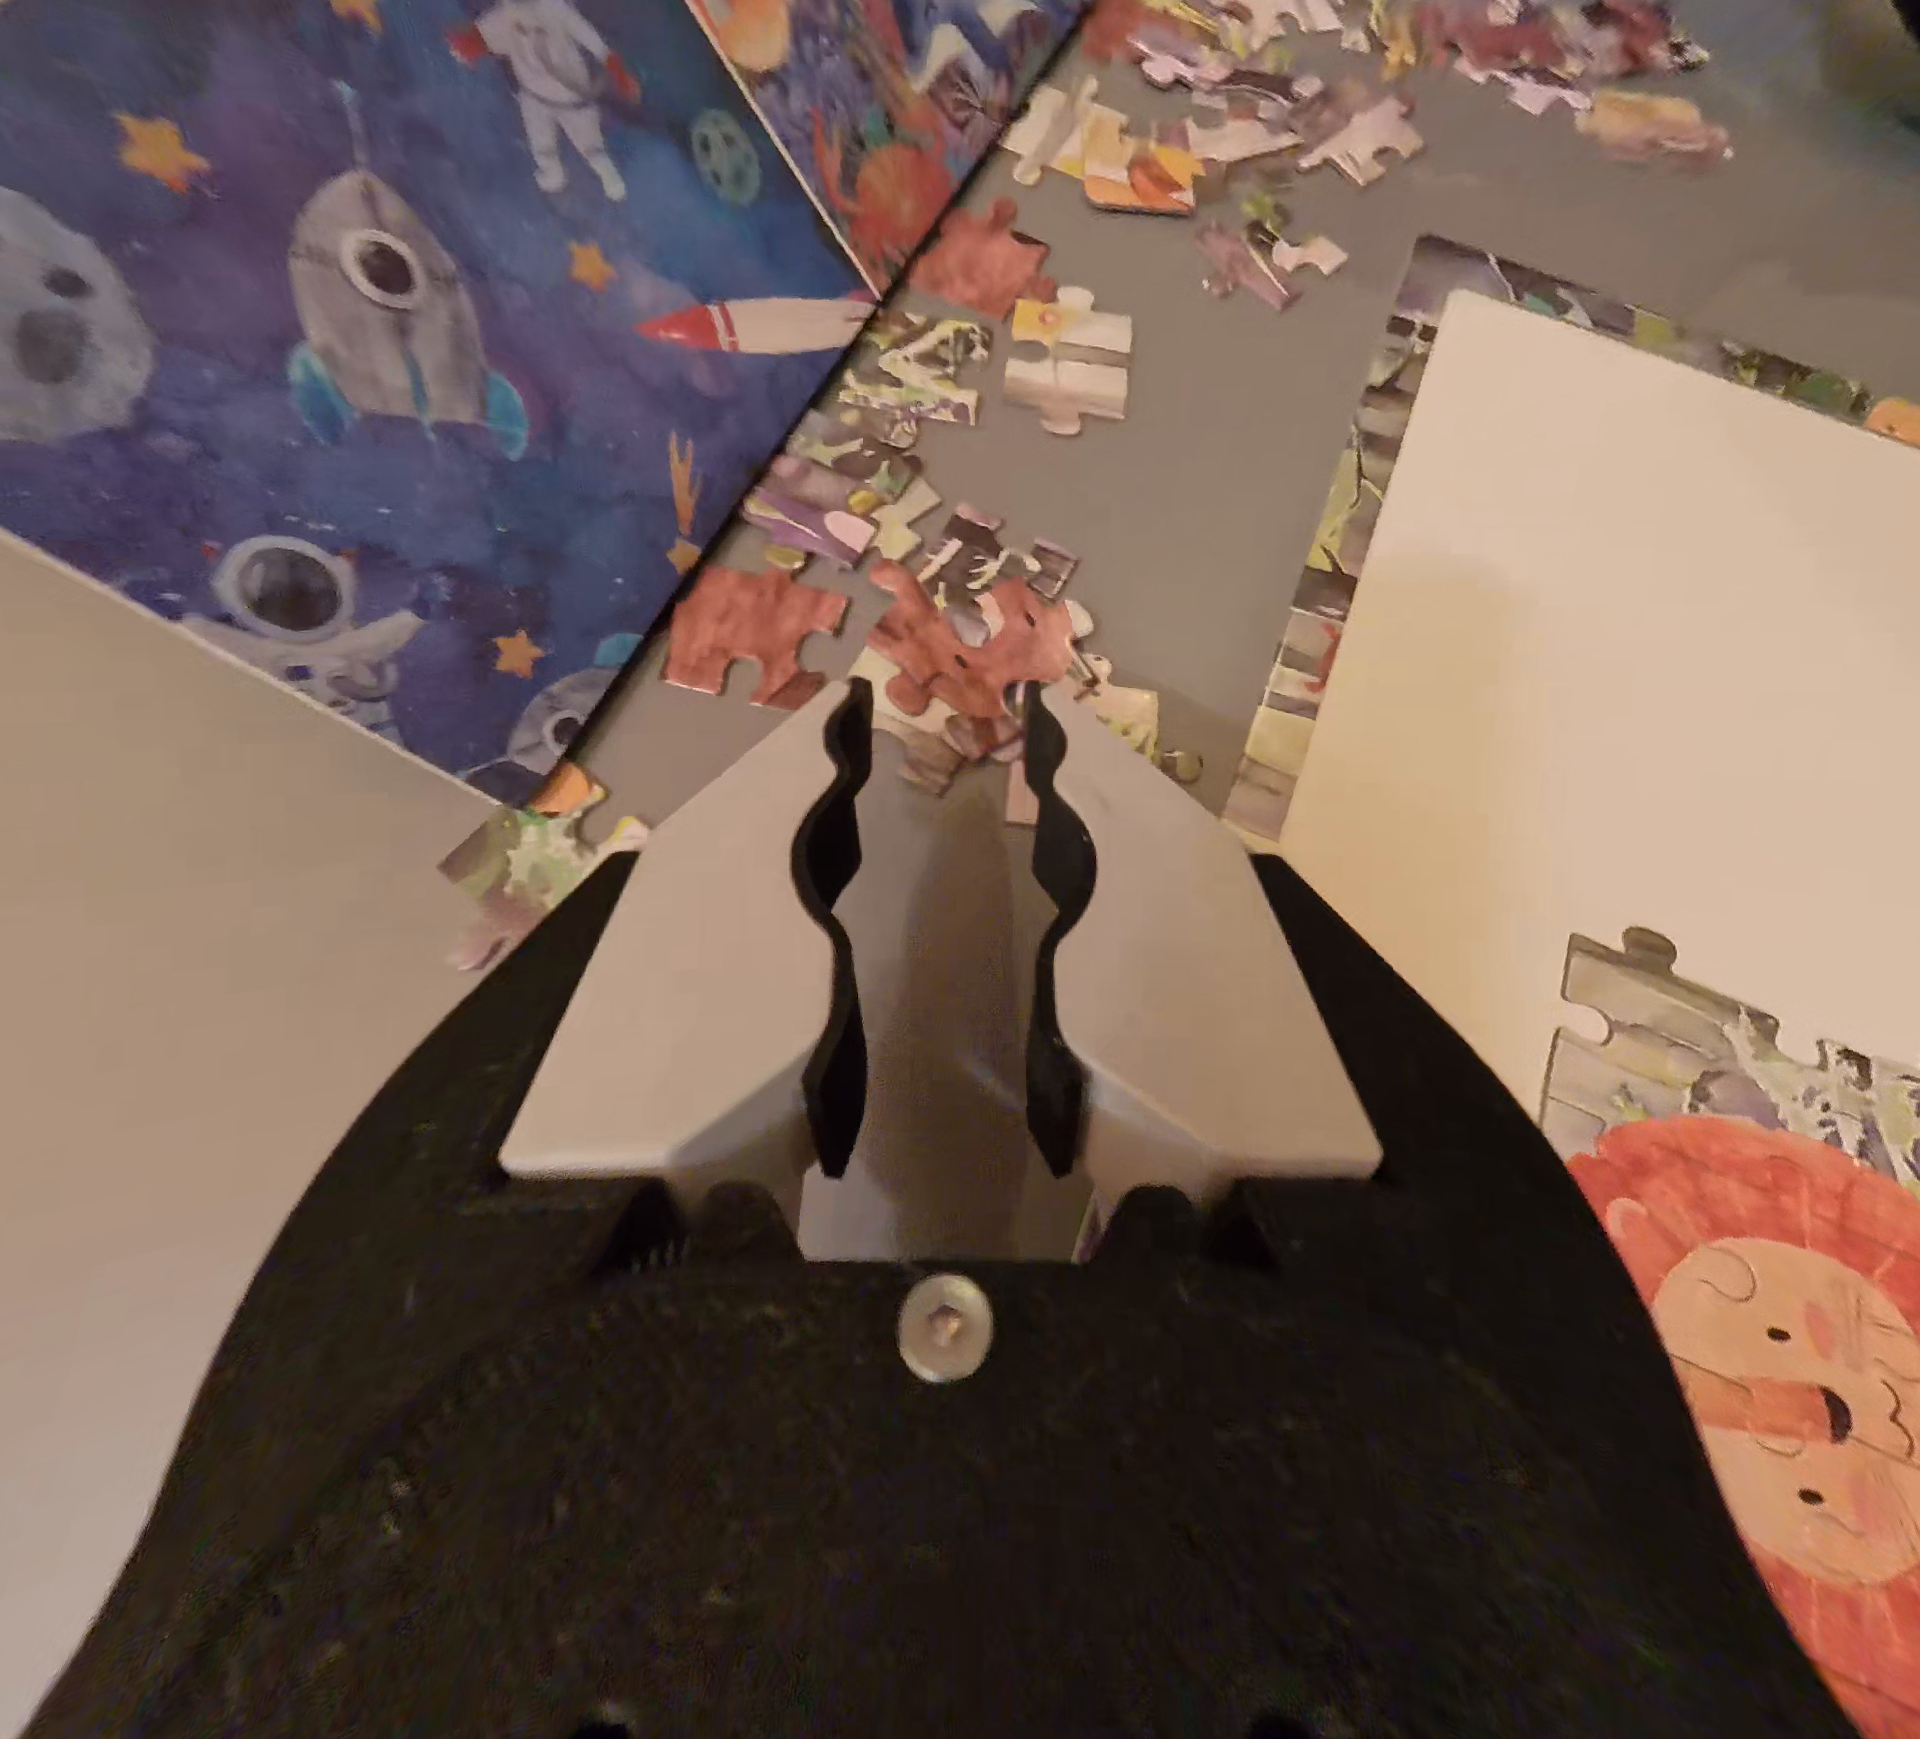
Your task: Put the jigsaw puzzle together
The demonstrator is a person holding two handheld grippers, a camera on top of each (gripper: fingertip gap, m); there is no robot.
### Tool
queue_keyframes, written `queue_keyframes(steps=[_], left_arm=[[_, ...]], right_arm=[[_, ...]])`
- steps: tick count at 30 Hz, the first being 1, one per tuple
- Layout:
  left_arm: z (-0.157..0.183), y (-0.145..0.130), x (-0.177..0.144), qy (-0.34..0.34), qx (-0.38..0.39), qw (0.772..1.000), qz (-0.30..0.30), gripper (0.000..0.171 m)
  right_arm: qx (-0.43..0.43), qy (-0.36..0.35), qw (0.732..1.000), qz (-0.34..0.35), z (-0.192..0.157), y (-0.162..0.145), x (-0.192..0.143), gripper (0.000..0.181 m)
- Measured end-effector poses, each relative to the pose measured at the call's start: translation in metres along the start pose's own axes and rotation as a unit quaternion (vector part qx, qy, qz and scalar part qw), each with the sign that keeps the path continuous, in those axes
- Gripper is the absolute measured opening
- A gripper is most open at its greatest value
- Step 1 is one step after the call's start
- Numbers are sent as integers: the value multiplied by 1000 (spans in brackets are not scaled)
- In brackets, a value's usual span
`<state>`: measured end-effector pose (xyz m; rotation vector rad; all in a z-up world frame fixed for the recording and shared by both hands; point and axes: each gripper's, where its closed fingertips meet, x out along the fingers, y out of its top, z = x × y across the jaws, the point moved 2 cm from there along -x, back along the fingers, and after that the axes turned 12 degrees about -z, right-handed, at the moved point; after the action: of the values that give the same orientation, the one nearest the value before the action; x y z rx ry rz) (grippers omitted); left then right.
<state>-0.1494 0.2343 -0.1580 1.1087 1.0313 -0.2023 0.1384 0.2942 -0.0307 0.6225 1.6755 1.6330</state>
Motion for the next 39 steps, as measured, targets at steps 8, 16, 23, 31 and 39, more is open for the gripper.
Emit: queue_keyframes(steps=[8,16,23,31,39], left_arm=[[9,-5,18,17,26,998,-47,47],[18,-5,20,10,50,997,-53,14],[22,-4,21,7,62,997,-52,14],[22,3,14,8,64,998,-25,0],[17,2,20,35,54,997,-32,23]], right_arm=[[-2,2,1000,-2,-6,-3,6,17],[-8,1,1000,-8,-14,-4,14,17],[-7,1,1000,-5,-15,-3,16,17],[-12,3,1000,-4,-15,-1,10,17],[-11,4,1000,-4,-10,1,3,17]])
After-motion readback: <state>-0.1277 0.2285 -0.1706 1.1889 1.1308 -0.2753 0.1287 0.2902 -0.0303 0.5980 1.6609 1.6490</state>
